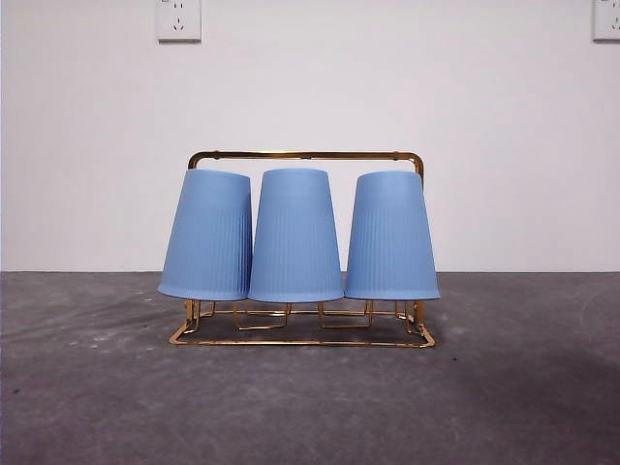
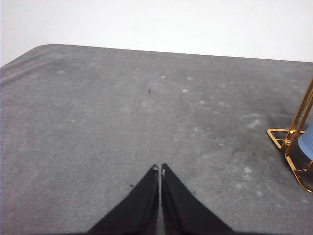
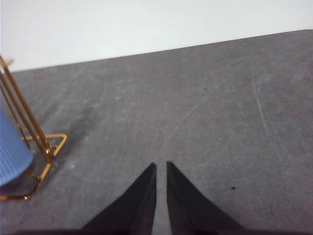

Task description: Pick the top cup and place it on cupholder, pick up the mid cup and place it on cupholder, last pick the bottom cup and place it on cupholder.

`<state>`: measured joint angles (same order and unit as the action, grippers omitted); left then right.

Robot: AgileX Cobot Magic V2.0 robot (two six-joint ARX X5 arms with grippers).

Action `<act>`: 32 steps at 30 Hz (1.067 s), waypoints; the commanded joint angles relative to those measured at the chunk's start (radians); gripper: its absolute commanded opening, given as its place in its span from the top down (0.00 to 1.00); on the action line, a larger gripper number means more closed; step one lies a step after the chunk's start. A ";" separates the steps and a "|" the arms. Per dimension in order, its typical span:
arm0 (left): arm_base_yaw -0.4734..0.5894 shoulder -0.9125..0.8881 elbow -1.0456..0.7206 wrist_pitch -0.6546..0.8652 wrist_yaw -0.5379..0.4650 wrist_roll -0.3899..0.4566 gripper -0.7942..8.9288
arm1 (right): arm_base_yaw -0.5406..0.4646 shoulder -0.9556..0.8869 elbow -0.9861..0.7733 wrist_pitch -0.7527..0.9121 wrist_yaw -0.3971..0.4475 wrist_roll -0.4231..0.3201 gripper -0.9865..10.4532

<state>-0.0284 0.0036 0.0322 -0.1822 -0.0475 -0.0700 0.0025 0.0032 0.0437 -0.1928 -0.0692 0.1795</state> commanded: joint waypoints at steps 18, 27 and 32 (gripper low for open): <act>0.000 0.000 -0.020 -0.005 -0.005 0.005 0.91 | 0.015 0.000 -0.033 0.039 0.070 -0.143 0.89; 0.000 0.000 -0.020 -0.005 -0.005 0.005 0.91 | 0.015 0.000 -0.033 0.039 0.069 -0.143 0.89; 0.000 0.000 -0.020 -0.005 -0.005 0.005 0.91 | 0.015 0.000 -0.033 0.039 0.069 -0.143 0.89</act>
<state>-0.0284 0.0036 0.0322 -0.1822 -0.0479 -0.0700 0.0177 0.0051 0.0170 -0.1665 -0.0032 0.0479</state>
